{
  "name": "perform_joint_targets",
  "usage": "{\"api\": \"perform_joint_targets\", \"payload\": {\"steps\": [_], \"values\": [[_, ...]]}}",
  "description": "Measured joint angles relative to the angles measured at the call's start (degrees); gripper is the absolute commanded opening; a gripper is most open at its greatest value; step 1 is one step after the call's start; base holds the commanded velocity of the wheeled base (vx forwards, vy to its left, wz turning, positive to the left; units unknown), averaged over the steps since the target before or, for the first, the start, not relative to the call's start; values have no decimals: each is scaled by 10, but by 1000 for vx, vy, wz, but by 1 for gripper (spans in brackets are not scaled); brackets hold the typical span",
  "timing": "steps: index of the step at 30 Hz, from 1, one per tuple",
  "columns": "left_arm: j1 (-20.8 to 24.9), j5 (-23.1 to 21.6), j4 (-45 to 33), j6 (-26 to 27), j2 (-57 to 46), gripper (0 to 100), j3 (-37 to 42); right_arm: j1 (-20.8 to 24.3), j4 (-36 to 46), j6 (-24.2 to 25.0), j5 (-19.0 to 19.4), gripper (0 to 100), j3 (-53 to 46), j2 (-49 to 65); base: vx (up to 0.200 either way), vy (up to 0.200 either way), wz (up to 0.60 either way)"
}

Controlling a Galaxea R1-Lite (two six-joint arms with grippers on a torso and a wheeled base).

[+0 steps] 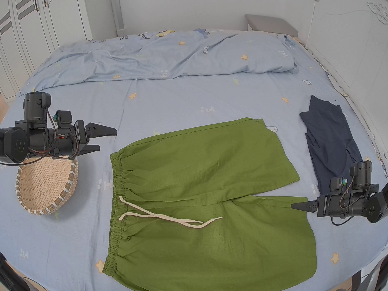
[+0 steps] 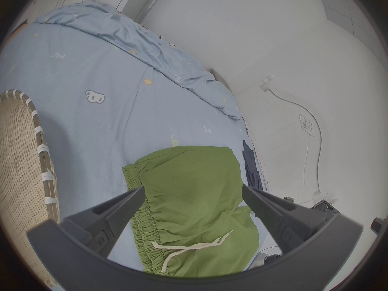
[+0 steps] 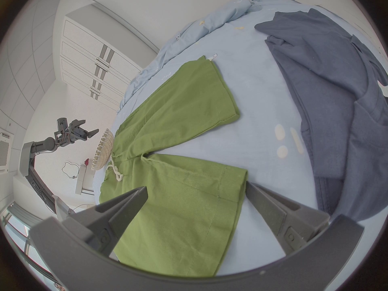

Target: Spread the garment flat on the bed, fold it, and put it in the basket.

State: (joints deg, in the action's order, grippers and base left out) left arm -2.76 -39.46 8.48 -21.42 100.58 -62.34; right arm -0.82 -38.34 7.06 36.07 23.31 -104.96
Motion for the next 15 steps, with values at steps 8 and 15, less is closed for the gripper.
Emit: {"api": "perform_joint_targets", "payload": {"steps": [8, 15], "values": [[0, 0, 1, 0, 0, 100, 1, 4, -16, 1, 1, 100, 6, -21, 0, 0, 0], [0, 0, 1, 1, 0, 100, 1, 2, -28, 0, 0, 0, 8, -38, 0, 0, 0]]}}
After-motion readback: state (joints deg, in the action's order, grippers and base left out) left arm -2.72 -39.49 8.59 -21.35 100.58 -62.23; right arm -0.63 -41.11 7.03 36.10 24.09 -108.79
